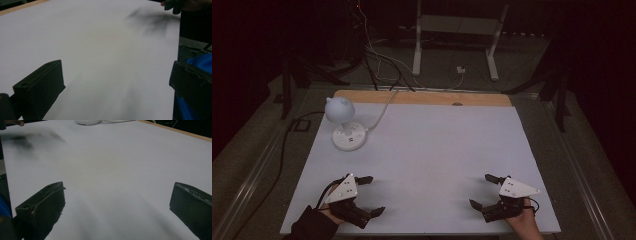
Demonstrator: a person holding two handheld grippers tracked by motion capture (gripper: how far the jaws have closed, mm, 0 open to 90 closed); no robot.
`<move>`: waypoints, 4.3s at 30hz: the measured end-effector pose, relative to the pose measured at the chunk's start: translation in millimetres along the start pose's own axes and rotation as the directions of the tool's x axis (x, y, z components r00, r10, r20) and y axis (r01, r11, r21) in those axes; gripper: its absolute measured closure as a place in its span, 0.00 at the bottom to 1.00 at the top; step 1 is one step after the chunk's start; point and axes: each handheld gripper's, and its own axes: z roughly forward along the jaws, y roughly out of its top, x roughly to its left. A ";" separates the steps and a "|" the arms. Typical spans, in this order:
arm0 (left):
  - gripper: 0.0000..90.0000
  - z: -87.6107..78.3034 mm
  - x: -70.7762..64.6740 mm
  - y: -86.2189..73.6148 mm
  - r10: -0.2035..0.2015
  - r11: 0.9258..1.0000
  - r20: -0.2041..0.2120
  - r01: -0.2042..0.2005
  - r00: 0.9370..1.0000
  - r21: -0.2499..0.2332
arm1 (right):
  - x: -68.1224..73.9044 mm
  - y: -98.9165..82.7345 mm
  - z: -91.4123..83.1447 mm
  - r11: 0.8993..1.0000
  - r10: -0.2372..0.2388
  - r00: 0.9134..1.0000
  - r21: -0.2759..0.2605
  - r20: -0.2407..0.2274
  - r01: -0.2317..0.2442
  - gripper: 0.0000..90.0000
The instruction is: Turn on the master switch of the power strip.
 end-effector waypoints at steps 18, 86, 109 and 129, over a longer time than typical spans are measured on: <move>0.00 -1.2 6.0 21.7 -0.029 0.998 -0.024 0.028 0.999 -0.052 | 0.4 0.8 -0.1 1.000 0.015 1.000 -0.005 -0.010 -0.015 0.00; 0.05 31.3 121.9 49.4 -0.255 0.962 -0.542 0.264 0.801 -0.062 | -0.2 0.5 -0.9 0.999 0.029 0.999 -0.014 -0.029 -0.029 0.00; 0.67 40.3 139.6 35.8 -0.248 0.958 -0.666 0.280 0.704 -0.060 | -0.2 0.0 -0.7 0.999 0.030 0.999 -0.014 -0.036 -0.030 0.00; 1.00 50.2 153.6 24.5 -0.168 0.961 -0.710 0.273 0.684 0.035 | -0.3 -0.6 0.0 0.999 0.033 0.999 -0.009 -0.042 -0.033 0.00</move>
